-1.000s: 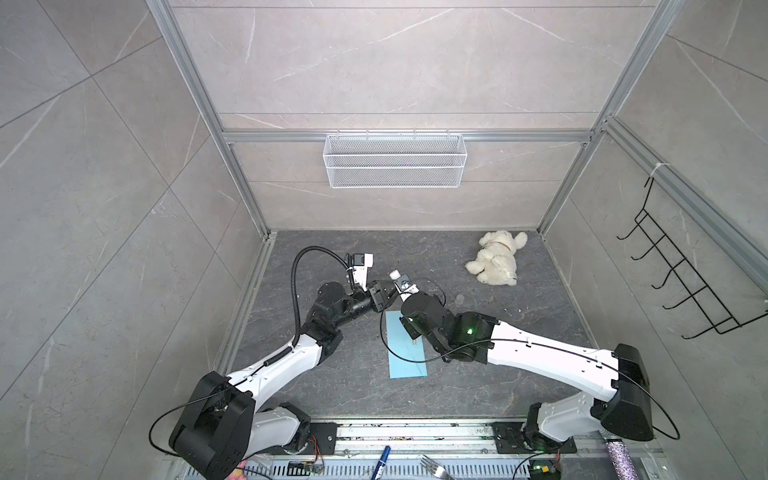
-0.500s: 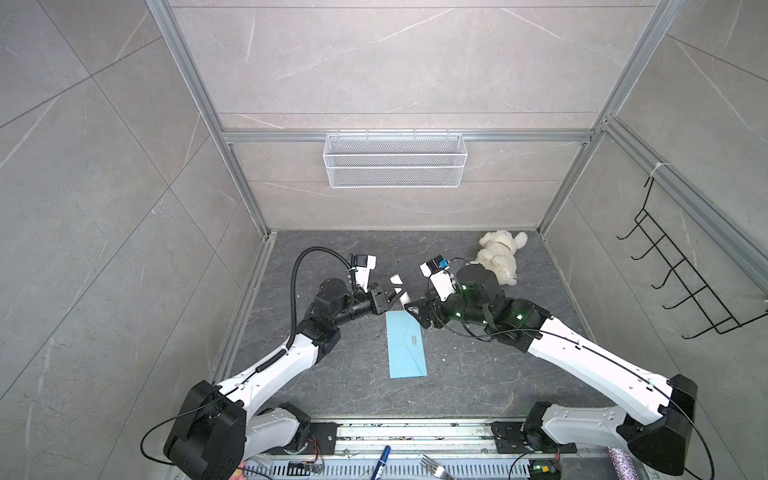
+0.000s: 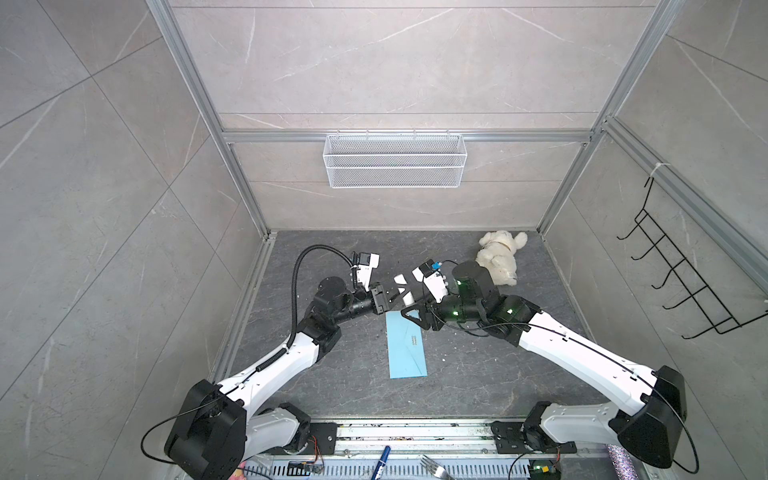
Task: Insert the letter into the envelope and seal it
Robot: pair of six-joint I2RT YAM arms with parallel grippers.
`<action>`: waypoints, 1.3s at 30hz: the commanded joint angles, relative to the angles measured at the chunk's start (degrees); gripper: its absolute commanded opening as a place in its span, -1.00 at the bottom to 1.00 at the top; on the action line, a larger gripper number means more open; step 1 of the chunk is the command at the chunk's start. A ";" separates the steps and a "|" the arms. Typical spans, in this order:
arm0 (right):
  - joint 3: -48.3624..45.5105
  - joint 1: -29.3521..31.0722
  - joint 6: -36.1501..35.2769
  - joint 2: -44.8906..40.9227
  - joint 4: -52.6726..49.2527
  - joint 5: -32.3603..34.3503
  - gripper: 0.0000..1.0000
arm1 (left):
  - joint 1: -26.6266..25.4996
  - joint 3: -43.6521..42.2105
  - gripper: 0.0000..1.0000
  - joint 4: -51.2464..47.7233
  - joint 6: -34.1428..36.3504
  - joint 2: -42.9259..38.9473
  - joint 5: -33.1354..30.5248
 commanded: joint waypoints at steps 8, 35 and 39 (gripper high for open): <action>0.80 0.09 1.12 1.18 2.29 2.38 -0.77 | 0.17 0.72 -1.00 6.64 -1.99 1.17 1.57; 14.30 23.67 -8.76 15.80 -5.76 84.49 -1.00 | -0.10 -0.85 -1.00 -1.04 2.33 1.10 -7.02; 15.50 24.23 -9.33 18.03 -6.54 85.47 -1.00 | -0.11 -0.77 -1.00 -0.68 2.32 1.55 -7.21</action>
